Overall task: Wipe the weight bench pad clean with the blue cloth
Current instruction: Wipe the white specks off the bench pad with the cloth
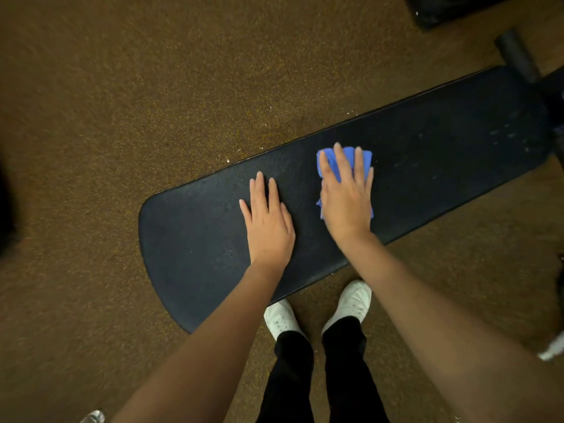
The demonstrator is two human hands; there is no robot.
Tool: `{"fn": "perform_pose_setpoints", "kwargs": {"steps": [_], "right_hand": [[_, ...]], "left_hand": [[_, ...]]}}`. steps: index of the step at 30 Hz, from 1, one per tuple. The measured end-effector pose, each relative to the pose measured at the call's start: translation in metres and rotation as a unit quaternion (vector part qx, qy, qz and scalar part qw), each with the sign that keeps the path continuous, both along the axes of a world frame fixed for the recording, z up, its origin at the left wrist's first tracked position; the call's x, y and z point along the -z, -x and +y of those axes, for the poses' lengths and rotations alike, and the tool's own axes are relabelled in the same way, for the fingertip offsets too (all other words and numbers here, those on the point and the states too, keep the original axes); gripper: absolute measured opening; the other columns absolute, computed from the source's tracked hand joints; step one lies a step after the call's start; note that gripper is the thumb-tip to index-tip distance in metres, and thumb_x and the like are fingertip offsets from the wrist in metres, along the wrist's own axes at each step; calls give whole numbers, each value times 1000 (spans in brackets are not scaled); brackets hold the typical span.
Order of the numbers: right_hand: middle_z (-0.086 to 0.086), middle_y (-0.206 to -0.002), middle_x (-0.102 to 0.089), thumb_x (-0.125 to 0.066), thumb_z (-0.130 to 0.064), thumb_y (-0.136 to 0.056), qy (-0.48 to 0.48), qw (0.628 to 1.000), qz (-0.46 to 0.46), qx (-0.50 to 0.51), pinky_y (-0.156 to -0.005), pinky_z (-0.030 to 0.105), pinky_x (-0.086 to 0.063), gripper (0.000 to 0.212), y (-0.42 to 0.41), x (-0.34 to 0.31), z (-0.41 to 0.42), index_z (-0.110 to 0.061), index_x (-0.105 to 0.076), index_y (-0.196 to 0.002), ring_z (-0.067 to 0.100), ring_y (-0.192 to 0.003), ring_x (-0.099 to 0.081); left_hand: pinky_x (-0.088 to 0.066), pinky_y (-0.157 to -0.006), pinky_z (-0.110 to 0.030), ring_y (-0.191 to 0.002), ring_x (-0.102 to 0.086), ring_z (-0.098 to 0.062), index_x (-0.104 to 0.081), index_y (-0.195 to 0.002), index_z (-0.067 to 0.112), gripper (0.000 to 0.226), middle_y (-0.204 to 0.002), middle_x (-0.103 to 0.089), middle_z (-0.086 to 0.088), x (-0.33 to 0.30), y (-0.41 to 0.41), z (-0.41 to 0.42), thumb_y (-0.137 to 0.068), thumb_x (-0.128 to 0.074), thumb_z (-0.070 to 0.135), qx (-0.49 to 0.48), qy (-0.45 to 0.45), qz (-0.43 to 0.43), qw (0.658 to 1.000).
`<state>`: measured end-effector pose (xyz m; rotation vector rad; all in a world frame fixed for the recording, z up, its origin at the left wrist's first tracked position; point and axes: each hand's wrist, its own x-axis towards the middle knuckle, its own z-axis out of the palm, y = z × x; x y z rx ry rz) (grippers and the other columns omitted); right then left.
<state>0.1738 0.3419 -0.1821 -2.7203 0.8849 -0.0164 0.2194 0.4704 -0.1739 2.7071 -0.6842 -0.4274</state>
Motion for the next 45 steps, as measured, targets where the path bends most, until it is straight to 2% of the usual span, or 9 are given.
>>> {"fn": "perform_pose_setpoints", "kwargs": {"steps": [3, 6, 11, 15, 23, 31, 36, 41, 45], "right_hand": [[9, -153, -28, -64, -10, -80, 1, 994, -8, -109, -108, 60, -18, 69, 9, 2, 19, -18, -36, -143, 42, -140, -17], [6, -156, -18, -59, -10, -84, 7, 975, 31, -222, -111, 57, -11, 72, 1, 1, -8, -22, -26, -147, 37, -143, -7], [8, -154, -24, -54, -11, -90, 24, 997, 25, -63, -110, 58, -17, 59, 8, -1, -48, -19, -32, -145, 38, -142, -12], [12, -154, -24, -64, -10, -81, 19, 1000, 15, 18, -108, 61, -17, 71, 39, -3, -13, -16, -32, -144, 42, -140, -15], [7, -148, -37, -80, -14, -62, 21, 968, 23, -249, -105, 58, -27, 88, 65, -3, 5, -20, -41, -140, 40, -136, -30], [14, -150, -31, -65, -11, -80, -5, 998, 53, -27, -106, 61, -22, 67, 74, -7, -28, -12, -38, -141, 45, -138, -20], [12, -149, -33, -56, -19, -86, -55, 995, 54, -70, -104, 62, -26, 56, 61, -10, -2, -11, -41, -139, 43, -138, -23], [7, -154, -24, -20, -38, -93, -138, 974, 22, -178, -112, 52, -17, 58, 60, -20, -40, -13, -34, -144, 31, -143, -12], [6, -154, -25, -41, -14, -94, -93, 991, -15, -98, -112, 53, -22, 50, 78, -36, -94, -10, -34, -144, 31, -143, -14]], "left_hand": [[-12, -113, -48, -142, -14, -26, -27, -142, 4, 54, -153, -16, -13, 1, 2, -3, -94, -14, 25, -32, 19, 10, 999], [-10, -114, -45, -142, -13, -24, -26, -143, 4, 49, -154, -14, -12, 3, 3, -1, -97, -21, 20, -41, 31, 15, 999], [-6, -116, -42, -143, -9, -24, -25, -143, 4, 46, -154, -12, -12, 2, 1, 4, -99, -28, 15, -18, 25, 11, 999], [-7, -114, -46, -143, -9, -26, -27, -142, 3, 45, -154, -14, -13, 2, 3, -2, -99, -28, 15, -26, 13, 2, 1000], [-6, -113, -48, -143, -11, -24, -29, -142, 6, 44, -154, -14, -11, -5, 7, -21, -99, -28, 16, -88, 26, 12, 996], [-8, -113, -53, -142, -10, -26, -30, -141, 7, 43, -153, -14, -12, -6, 11, -24, -99, -27, 17, -97, 23, 19, 995], [-8, -112, -52, -142, -13, -26, -30, -142, 7, 44, -153, -16, -11, -12, 17, -34, -99, -27, 17, -118, 37, 22, 992], [-7, -114, -48, -143, -9, -24, -28, -142, 7, 44, -153, -20, -10, -25, 36, -63, -99, -26, 15, -120, 64, 18, 990], [-11, -113, -52, -142, -10, -29, -27, -143, 7, 53, -152, -22, -13, -29, 67, -103, -95, -16, 27, -105, 30, 21, 994]]}}
